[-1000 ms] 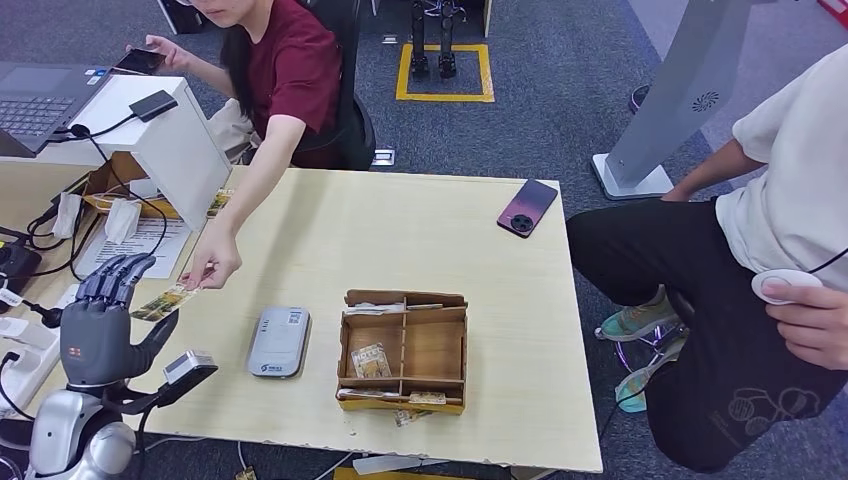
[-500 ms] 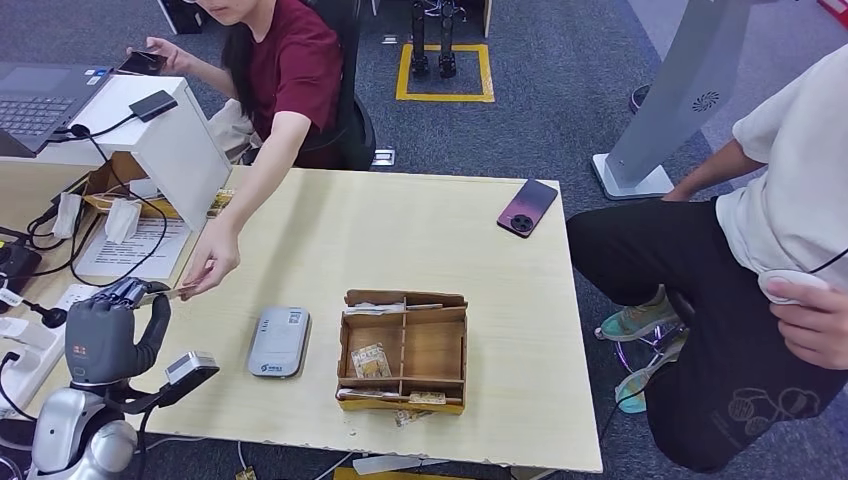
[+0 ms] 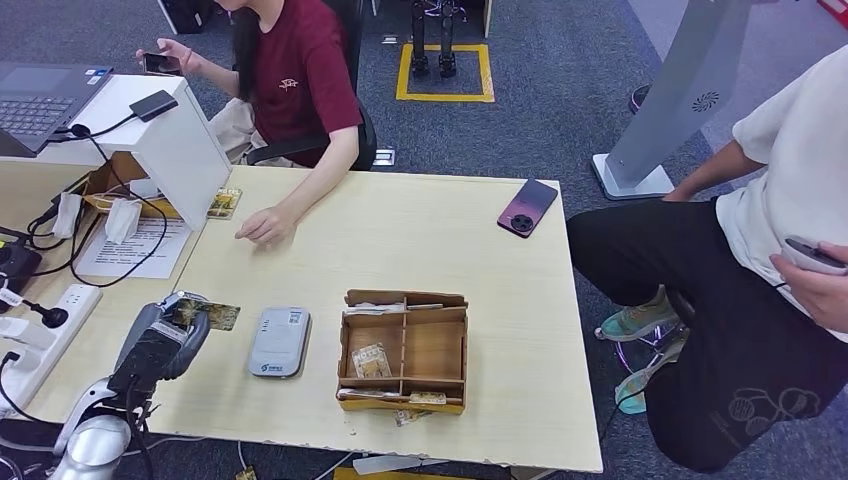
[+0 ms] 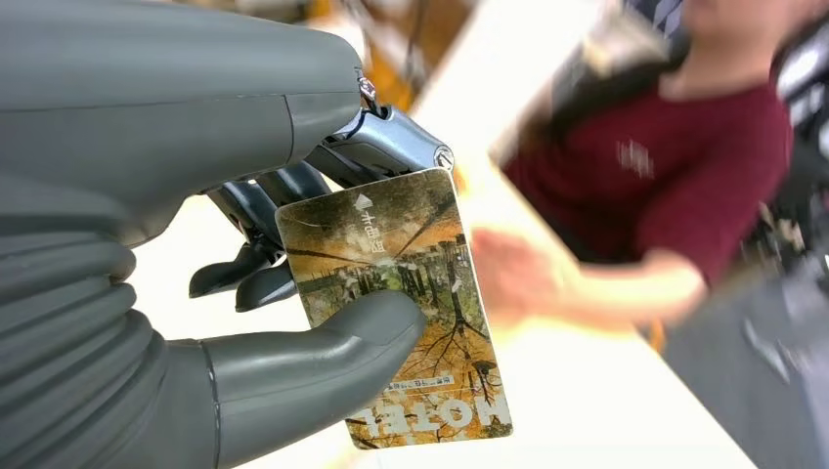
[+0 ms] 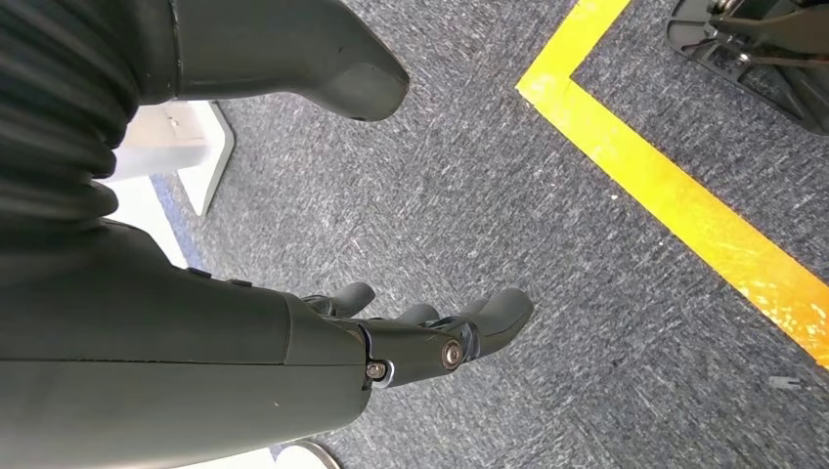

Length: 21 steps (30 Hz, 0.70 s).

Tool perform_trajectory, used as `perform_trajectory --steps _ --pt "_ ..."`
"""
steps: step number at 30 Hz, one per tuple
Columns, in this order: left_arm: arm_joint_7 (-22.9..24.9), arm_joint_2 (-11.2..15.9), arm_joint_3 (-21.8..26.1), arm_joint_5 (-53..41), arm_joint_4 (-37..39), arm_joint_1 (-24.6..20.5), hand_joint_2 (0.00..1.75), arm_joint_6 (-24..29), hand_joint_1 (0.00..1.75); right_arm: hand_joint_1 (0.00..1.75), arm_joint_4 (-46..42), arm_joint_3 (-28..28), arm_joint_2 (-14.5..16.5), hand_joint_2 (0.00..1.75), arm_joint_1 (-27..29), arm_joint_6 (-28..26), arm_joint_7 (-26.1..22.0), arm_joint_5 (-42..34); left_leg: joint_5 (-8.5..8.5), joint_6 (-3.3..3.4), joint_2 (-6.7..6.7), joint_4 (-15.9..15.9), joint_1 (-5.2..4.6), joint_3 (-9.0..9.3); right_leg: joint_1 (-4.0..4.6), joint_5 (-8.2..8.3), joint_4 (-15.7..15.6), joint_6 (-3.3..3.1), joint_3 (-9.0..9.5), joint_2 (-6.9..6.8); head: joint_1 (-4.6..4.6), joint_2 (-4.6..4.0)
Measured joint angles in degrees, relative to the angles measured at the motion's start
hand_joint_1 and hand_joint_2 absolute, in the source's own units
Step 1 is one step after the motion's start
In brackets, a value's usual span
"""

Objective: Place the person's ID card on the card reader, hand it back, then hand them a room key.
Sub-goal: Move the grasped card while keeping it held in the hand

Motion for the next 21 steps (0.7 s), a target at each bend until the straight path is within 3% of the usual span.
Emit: perform_trajectory --steps 5,9,16,21 --pt "1.62 0.1 0.0 5.09 -1.29 0.98 1.75 -7.39 1.75 0.0 0.0 -0.03 0.0 1.75 0.1 -0.01 0.23 0.05 0.0 0.0 0.0 0.0 0.0 0.0 0.01 -0.01 0.0 0.0 -0.02 0.0 0.0 0.01" --pt "3.48 0.22 -0.27 6.9 -2.3 1.82 1.75 -10.0 1.75 0.0 0.0 -0.05 0.0 1.75 0.12 -0.12 0.51 0.08 0.0 0.0 0.0 -0.01 0.01 0.0 0.01 -0.01 0.0 0.0 -0.03 0.0 0.0 -0.01" --pt "7.26 0.08 -3.48 0.03 -2.61 1.59 1.75 -6.04 1.75 0.0 0.0 -0.24 0.08 1.75 0.14 -0.75 0.69 -0.07 0.01 0.0 0.0 0.0 0.0 0.01 0.0 0.0 0.0 0.0 -0.01 -0.01 0.0 -0.01" --pt "11.17 -2.4 -6.5 -7.09 -1.02 -0.2 1.75 -0.09 1.75 0.0 0.0 -0.45 0.36 1.75 0.09 -0.85 0.98 0.14 0.01 0.01 -0.03 0.01 -0.02 0.0 -0.02 0.0 0.0 0.0 0.01 -0.02 0.01 0.0"
